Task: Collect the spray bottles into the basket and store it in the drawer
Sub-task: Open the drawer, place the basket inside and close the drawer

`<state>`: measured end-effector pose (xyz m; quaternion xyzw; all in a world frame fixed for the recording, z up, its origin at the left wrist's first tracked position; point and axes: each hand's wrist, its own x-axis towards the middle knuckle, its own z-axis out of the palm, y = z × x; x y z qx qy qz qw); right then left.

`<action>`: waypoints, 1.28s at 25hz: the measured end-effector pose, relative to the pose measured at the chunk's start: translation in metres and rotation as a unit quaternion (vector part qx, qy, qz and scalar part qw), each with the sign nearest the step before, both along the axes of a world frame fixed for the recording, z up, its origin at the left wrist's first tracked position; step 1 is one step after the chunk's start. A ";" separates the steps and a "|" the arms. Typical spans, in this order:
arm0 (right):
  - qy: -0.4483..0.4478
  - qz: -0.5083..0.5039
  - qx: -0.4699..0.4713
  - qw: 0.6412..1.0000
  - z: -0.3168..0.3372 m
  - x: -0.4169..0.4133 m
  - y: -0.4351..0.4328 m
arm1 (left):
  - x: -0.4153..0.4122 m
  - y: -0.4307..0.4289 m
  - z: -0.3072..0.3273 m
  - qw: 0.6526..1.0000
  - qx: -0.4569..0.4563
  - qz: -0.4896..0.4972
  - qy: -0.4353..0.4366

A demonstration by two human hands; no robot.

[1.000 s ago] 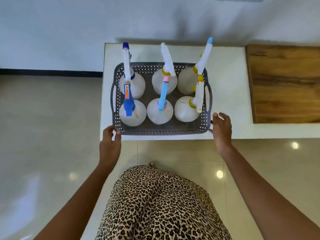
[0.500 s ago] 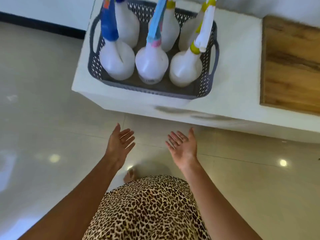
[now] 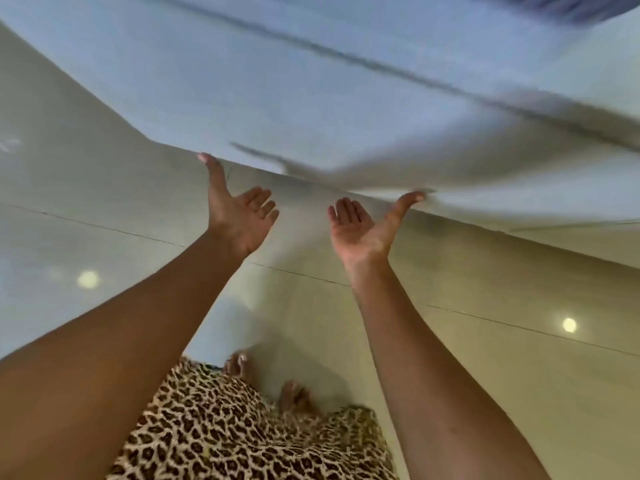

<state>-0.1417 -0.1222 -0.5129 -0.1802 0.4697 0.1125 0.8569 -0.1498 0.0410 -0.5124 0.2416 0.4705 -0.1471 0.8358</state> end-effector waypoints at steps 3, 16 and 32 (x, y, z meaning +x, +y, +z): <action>-0.060 -0.045 0.048 0.996 -0.018 0.015 0.006 | 0.024 0.000 -0.021 0.998 -0.016 0.018 -0.054; -0.074 -0.089 0.050 0.992 -0.013 0.017 0.011 | 0.030 -0.006 -0.017 0.996 -0.002 0.014 -0.087; -0.026 -0.051 0.016 0.998 -0.012 -0.079 0.014 | -0.068 0.006 -0.017 0.997 0.035 -0.048 -0.051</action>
